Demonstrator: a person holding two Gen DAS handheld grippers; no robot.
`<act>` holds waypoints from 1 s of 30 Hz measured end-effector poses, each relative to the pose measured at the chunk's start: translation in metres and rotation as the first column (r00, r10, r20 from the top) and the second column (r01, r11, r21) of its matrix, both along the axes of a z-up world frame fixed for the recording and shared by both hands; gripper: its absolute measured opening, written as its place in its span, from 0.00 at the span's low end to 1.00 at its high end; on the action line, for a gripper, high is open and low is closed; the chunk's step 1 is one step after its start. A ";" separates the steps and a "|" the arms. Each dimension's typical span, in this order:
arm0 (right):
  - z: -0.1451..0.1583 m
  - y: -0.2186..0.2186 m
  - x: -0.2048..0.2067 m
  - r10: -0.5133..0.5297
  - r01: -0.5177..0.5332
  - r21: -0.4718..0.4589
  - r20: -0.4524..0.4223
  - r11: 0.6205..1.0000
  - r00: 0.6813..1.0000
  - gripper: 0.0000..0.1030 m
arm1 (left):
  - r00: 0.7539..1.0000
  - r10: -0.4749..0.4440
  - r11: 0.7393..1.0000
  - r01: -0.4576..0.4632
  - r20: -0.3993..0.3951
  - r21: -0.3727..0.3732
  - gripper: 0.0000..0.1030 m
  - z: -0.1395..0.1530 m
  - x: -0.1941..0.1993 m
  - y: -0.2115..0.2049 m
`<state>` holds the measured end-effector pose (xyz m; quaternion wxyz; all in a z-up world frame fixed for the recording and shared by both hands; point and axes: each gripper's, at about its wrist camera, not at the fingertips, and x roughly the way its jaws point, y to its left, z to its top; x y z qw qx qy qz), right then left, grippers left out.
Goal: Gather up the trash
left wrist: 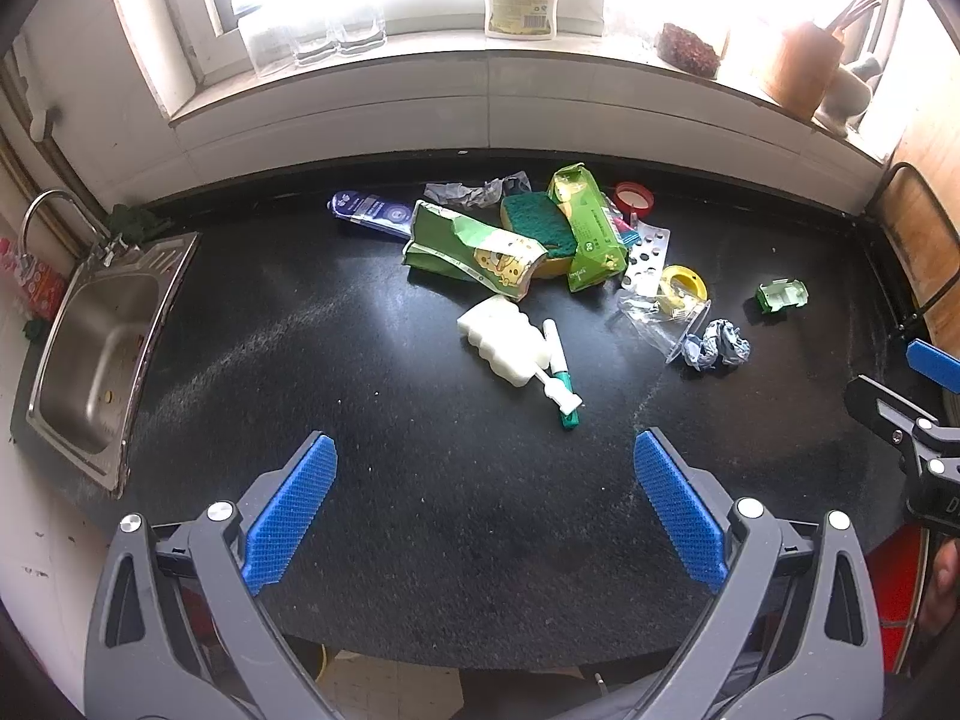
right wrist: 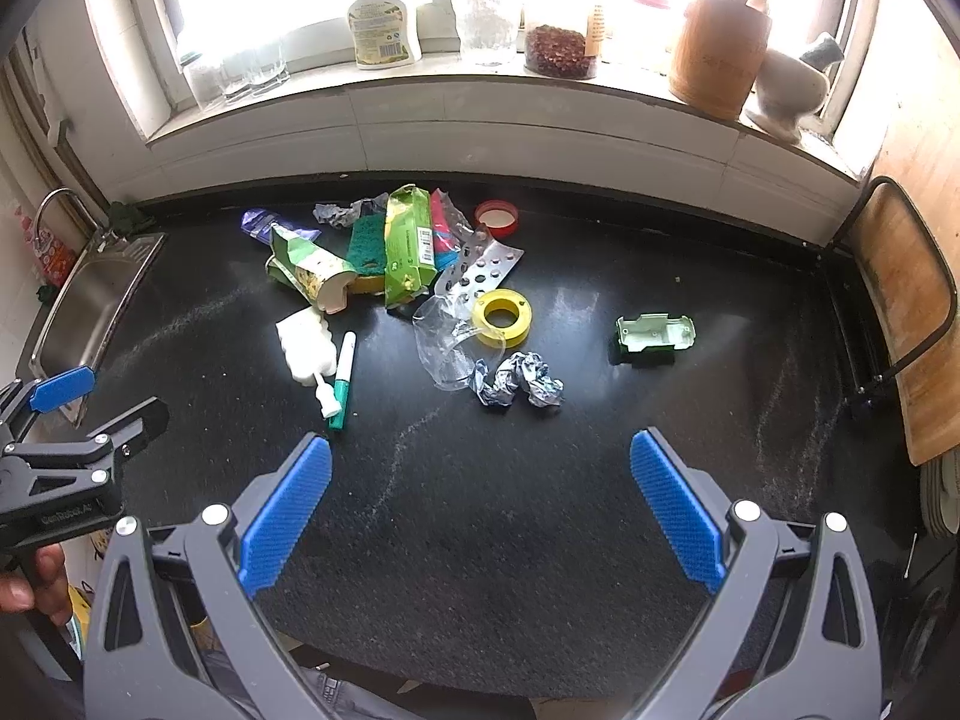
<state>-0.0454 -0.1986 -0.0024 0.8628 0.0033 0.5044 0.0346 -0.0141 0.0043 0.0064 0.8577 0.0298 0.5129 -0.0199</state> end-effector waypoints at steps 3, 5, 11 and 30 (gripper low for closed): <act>0.000 0.000 0.000 0.001 -0.001 0.000 -0.001 1.000 1.000 0.94 | 1.000 0.002 1.000 -0.002 0.000 -0.002 0.94 0.000 -0.002 0.001; 0.001 0.000 -0.002 0.001 -0.001 0.000 -0.003 1.000 1.000 0.94 | 1.000 0.002 1.000 -0.002 -0.001 -0.003 0.94 0.000 -0.003 0.001; -0.002 -0.004 0.001 0.001 -0.001 0.001 -0.010 1.000 1.000 0.94 | 1.000 0.006 1.000 -0.006 -0.011 -0.004 0.94 -0.002 -0.003 0.001; -0.008 -0.009 0.009 0.008 -0.008 -0.004 -0.017 1.000 1.000 0.94 | 0.999 0.015 1.000 -0.016 -0.034 -0.009 0.94 -0.008 0.007 -0.006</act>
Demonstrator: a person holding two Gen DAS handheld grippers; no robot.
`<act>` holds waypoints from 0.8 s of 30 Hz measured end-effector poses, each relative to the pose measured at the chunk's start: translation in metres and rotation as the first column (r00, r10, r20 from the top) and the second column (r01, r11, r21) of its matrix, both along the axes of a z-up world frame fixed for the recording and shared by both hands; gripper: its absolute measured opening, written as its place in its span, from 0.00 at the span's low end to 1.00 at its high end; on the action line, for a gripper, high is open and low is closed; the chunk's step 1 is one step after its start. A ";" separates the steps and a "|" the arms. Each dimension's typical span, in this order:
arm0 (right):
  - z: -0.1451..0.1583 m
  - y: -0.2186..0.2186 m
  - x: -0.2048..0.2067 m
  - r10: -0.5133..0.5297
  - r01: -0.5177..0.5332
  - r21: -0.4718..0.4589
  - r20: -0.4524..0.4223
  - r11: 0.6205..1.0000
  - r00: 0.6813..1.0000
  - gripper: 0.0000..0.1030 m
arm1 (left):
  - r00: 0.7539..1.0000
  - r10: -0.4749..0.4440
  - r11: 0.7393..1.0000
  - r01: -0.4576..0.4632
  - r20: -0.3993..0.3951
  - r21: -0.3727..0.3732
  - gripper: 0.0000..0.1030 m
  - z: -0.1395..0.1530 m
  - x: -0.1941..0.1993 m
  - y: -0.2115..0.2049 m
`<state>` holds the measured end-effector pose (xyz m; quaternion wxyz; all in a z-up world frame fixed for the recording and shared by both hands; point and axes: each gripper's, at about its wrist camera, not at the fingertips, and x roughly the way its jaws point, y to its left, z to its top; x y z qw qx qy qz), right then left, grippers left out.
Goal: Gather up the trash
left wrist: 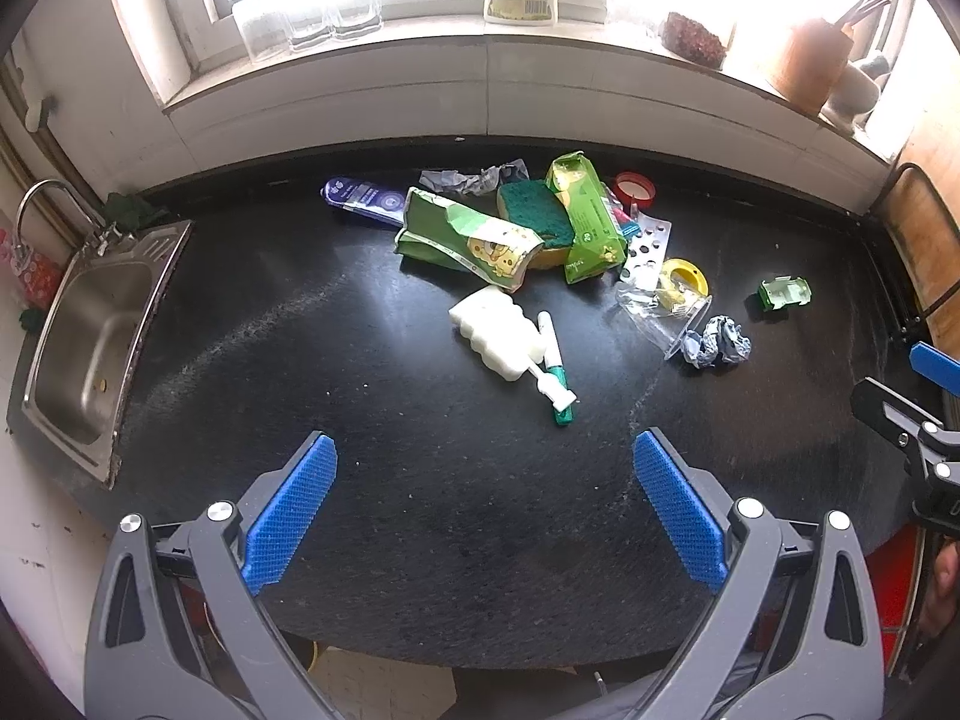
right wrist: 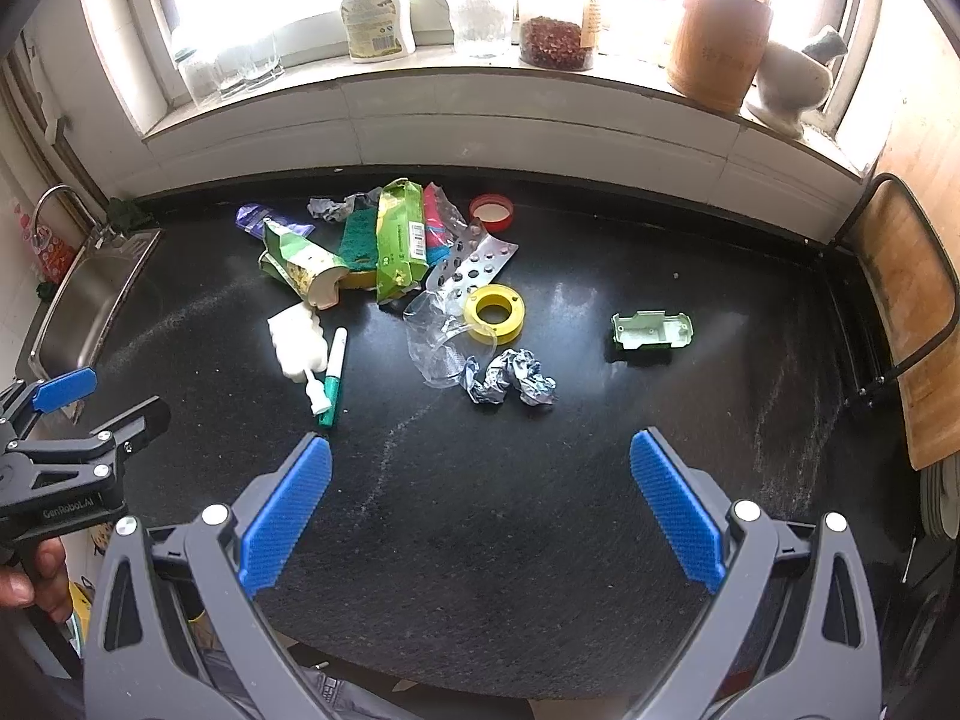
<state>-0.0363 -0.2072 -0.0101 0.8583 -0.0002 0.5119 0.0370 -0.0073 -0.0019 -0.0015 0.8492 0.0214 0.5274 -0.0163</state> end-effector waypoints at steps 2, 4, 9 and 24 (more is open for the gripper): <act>-0.002 -0.002 0.001 0.000 0.000 0.001 -0.003 1.000 1.000 0.94 | 1.000 0.001 1.000 -0.001 -0.006 0.000 0.94 -0.002 0.001 -0.001; -0.004 -0.003 0.002 0.002 -0.002 0.003 -0.008 1.000 1.000 0.94 | 1.000 0.001 1.000 -0.001 -0.012 -0.002 0.94 -0.004 0.002 -0.003; -0.014 -0.008 0.004 0.012 -0.012 0.005 -0.020 1.000 1.000 0.94 | 0.999 0.018 1.000 -0.018 -0.038 -0.003 0.94 -0.014 0.006 -0.006; -0.115 -0.021 0.064 0.112 -0.108 0.062 -0.073 0.992 0.991 0.94 | 0.980 0.167 0.984 -0.173 -0.109 -0.040 0.94 -0.107 0.091 -0.007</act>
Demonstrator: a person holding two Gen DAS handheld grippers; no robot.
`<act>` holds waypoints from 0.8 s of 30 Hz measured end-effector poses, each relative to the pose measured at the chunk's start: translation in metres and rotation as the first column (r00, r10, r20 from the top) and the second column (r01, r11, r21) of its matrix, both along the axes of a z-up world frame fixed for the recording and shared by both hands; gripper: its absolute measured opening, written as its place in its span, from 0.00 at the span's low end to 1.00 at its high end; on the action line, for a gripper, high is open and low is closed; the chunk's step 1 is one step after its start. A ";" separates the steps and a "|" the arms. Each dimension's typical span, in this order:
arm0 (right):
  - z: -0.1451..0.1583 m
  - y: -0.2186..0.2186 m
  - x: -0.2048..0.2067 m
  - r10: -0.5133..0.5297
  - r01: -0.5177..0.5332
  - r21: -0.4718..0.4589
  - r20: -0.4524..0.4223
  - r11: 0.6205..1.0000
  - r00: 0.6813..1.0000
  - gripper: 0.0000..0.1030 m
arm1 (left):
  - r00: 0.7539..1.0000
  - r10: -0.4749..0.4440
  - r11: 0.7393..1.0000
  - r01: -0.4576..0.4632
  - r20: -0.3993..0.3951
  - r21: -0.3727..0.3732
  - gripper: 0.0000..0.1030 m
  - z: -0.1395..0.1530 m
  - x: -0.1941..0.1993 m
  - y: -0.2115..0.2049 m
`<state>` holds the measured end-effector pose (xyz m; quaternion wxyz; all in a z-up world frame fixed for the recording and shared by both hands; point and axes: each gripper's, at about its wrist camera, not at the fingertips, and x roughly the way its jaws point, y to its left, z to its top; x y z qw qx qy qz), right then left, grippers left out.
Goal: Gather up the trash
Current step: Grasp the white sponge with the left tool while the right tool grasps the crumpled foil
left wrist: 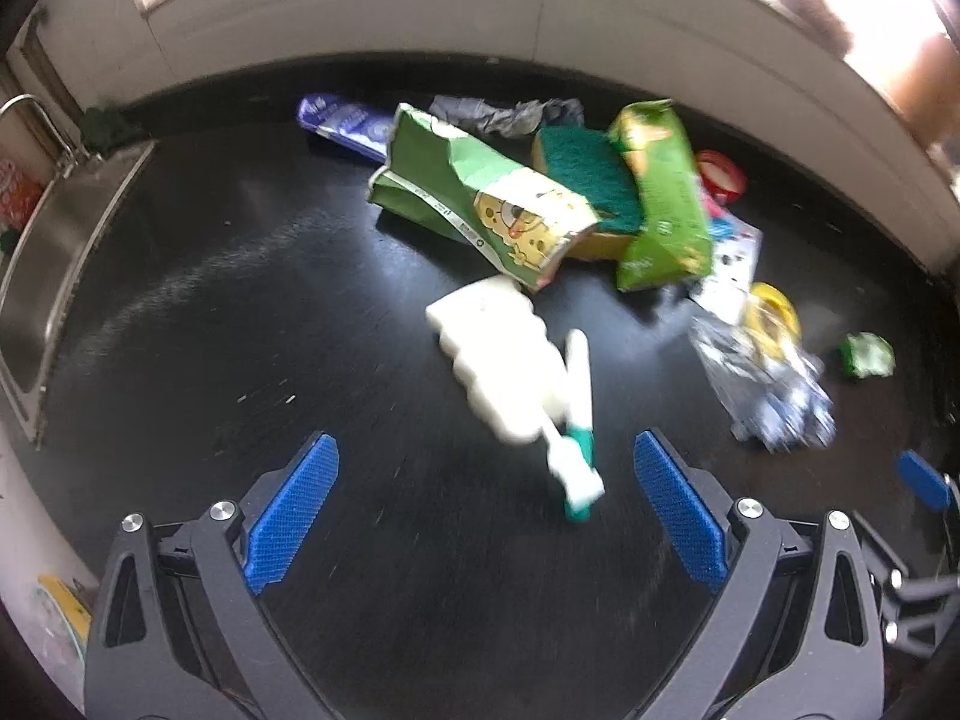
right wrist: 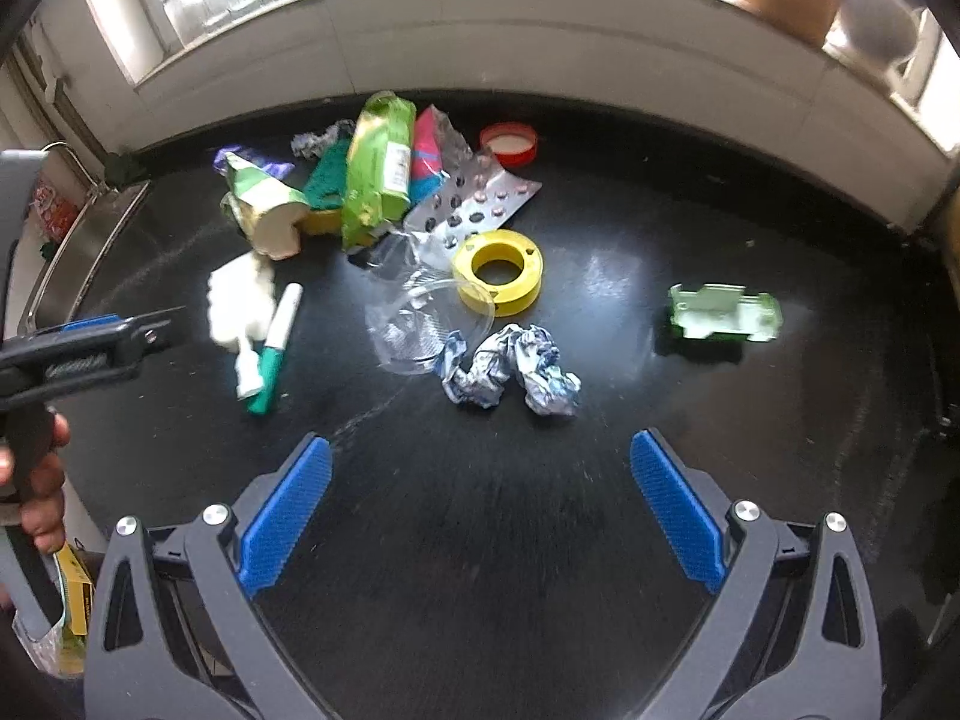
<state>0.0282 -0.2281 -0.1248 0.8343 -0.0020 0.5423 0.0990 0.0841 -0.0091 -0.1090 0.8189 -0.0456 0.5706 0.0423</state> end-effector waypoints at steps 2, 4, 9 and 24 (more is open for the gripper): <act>-0.013 -0.001 0.010 0.000 -0.001 -0.006 -0.020 1.000 1.000 0.93 | 1.000 0.019 1.000 -0.019 -0.013 -0.002 0.94 -0.016 0.014 -0.001; -0.027 -0.001 0.021 0.006 -0.006 -0.020 -0.043 1.000 0.999 0.92 | 0.999 0.028 1.000 -0.028 -0.020 0.007 0.93 -0.032 0.025 -0.001; -0.051 -0.001 0.041 0.017 -0.021 -0.055 -0.071 0.998 0.997 0.86 | 0.996 0.078 0.996 -0.080 -0.048 -0.031 0.89 -0.055 0.038 0.006; -0.020 -0.019 0.010 0.046 -0.049 -0.061 -0.044 0.997 0.998 0.36 | 1.000 0.021 0.997 -0.020 0.013 -0.078 0.28 -0.024 0.008 0.031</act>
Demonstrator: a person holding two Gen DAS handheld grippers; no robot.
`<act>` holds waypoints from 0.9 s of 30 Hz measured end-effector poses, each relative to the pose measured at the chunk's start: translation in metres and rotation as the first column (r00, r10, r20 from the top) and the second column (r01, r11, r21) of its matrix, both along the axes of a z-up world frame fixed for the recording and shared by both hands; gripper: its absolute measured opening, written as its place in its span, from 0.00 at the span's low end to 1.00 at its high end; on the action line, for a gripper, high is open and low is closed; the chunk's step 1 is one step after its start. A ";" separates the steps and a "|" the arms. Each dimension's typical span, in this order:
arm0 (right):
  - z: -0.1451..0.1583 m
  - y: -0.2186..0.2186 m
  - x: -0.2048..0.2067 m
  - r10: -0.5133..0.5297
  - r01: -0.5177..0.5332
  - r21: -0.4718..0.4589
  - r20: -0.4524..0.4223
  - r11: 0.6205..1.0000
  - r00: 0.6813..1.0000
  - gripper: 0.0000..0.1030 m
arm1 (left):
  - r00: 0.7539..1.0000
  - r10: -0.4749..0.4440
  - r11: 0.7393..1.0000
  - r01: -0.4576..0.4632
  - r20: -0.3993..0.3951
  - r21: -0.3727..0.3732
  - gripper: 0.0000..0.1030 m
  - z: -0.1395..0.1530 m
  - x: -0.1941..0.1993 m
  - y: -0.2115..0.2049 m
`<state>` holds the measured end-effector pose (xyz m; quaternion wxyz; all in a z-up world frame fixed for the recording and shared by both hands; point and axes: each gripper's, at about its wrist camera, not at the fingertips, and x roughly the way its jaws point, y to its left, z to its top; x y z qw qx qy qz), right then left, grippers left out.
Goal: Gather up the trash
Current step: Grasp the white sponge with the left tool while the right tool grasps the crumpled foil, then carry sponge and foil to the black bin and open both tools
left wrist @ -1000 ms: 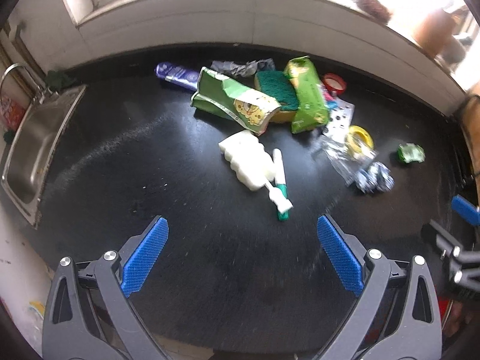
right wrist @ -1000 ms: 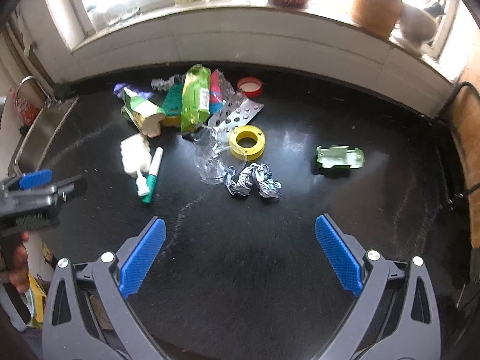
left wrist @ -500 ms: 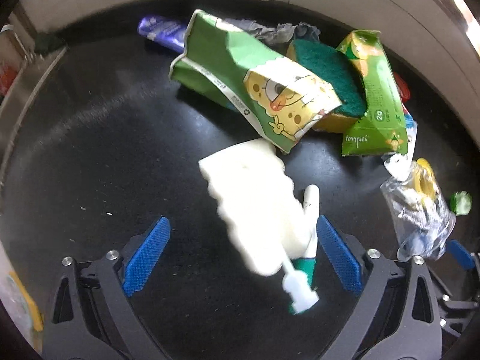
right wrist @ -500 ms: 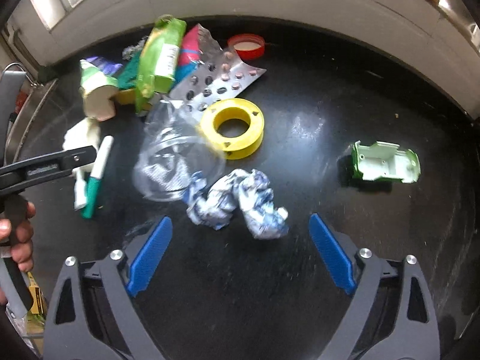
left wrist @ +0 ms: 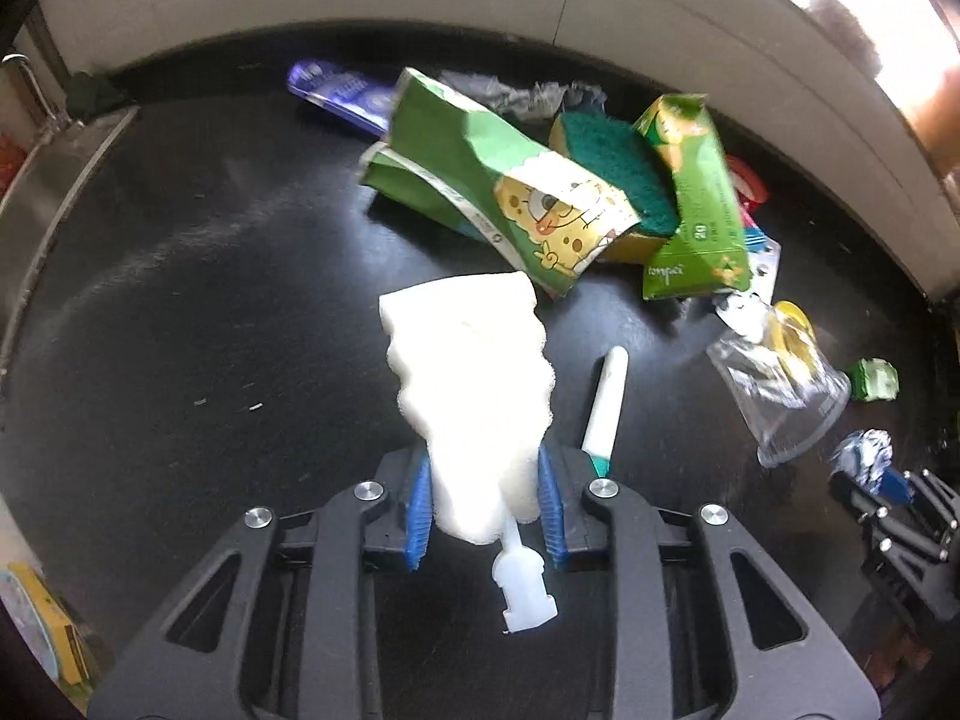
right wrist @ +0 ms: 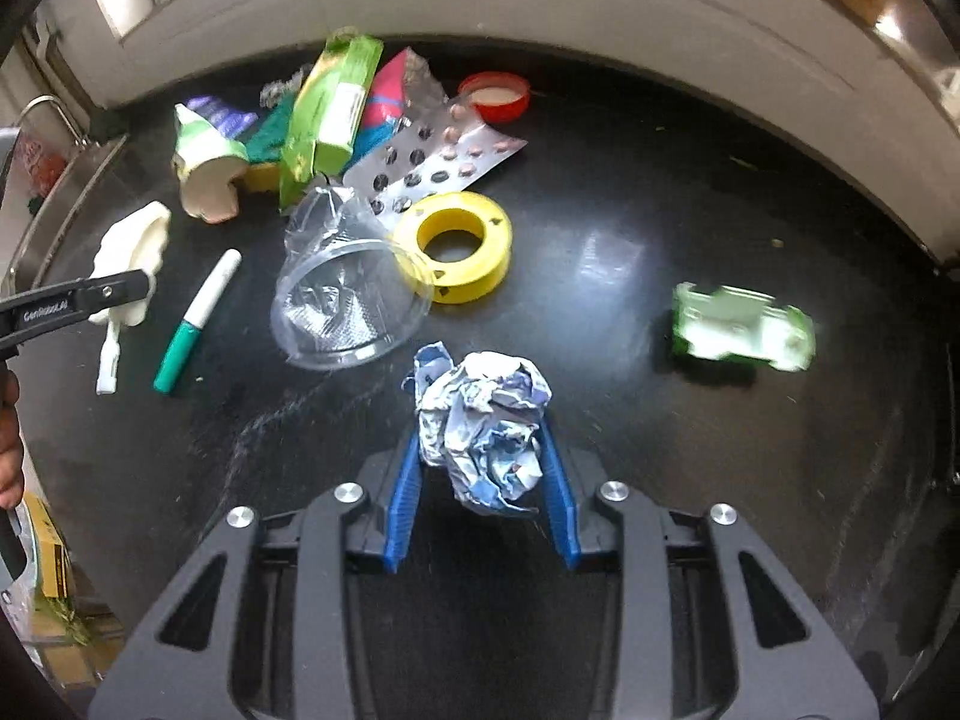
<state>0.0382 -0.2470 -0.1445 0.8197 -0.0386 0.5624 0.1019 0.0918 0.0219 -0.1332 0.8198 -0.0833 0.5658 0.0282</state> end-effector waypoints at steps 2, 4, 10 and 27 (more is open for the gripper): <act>0.013 -0.004 -0.009 -0.015 0.014 0.008 0.010 1.000 1.000 0.36 | 1.000 -0.001 1.000 0.001 0.008 -0.008 0.28 0.010 -0.011 0.006; 0.026 -0.003 -0.014 -0.015 0.015 0.011 0.017 1.000 1.000 0.36 | 1.000 -0.004 1.000 0.004 0.019 -0.004 0.28 0.021 -0.027 0.011; 0.069 0.048 -0.025 0.079 -0.082 0.032 0.078 0.996 0.994 0.36 | 0.996 -0.011 0.999 0.007 0.089 0.045 0.28 0.053 -0.081 0.043; 0.042 0.508 -0.187 0.828 -0.793 0.267 -0.038 0.547 0.559 0.37 | 0.858 0.514 0.858 -0.514 -0.008 0.016 0.28 -0.024 -0.356 0.295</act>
